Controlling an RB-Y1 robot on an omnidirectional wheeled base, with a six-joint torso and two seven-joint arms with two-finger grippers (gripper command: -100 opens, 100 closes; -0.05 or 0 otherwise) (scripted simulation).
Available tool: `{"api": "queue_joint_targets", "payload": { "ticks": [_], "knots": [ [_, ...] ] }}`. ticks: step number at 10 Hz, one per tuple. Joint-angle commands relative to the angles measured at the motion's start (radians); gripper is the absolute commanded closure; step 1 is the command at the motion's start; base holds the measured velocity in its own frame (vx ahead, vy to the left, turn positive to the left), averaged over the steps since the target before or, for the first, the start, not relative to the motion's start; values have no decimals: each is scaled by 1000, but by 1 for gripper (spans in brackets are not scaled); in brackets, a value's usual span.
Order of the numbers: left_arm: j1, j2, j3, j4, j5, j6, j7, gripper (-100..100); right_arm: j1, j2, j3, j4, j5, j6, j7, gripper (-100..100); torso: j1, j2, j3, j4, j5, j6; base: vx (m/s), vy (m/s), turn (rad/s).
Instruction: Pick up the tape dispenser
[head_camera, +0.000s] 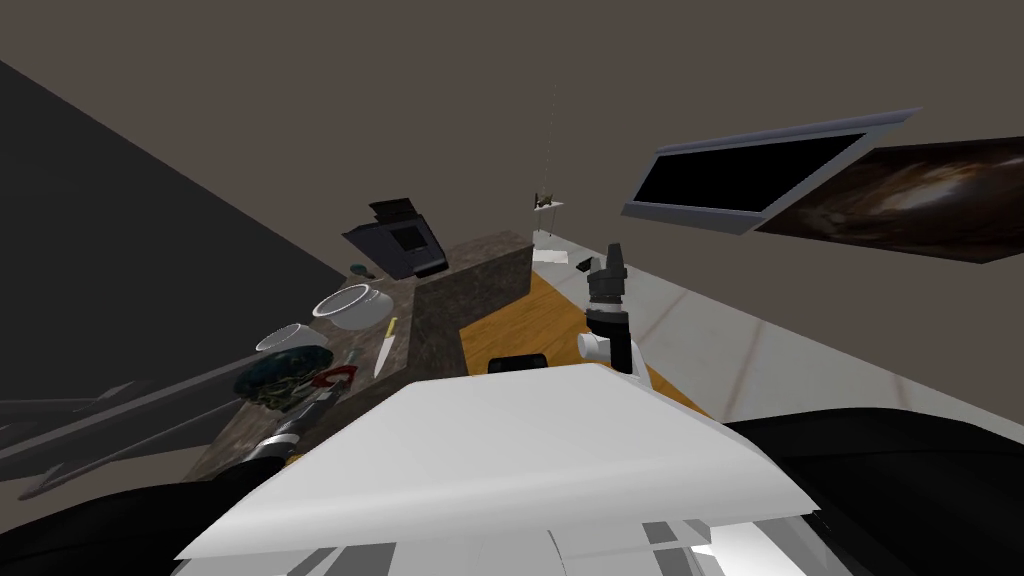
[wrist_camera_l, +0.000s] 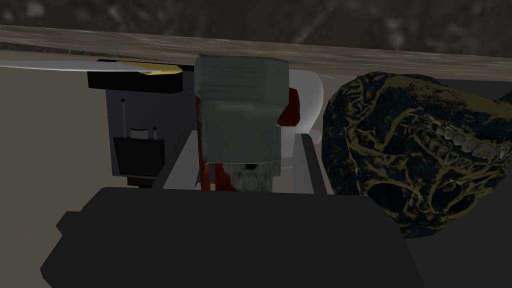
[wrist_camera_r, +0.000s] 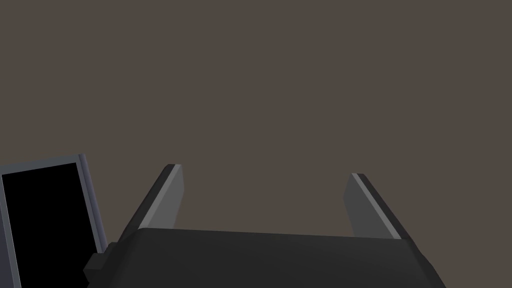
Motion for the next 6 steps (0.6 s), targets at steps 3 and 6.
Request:
{"api": "queue_joint_targets", "payload": {
  "ticks": [3,6],
  "knots": [
    [25,-9,0,-104,-12,75,10,100,0,0,0,0,0,0,0,0,3,3,1,-1,5,-4,-47,27,15],
    [-33,-20,-45,-208,-91,178,55,100,0,0,0,0,0,0,0,0,7,3,1,-1,10,-2,-69,61,127]
  ]
}}
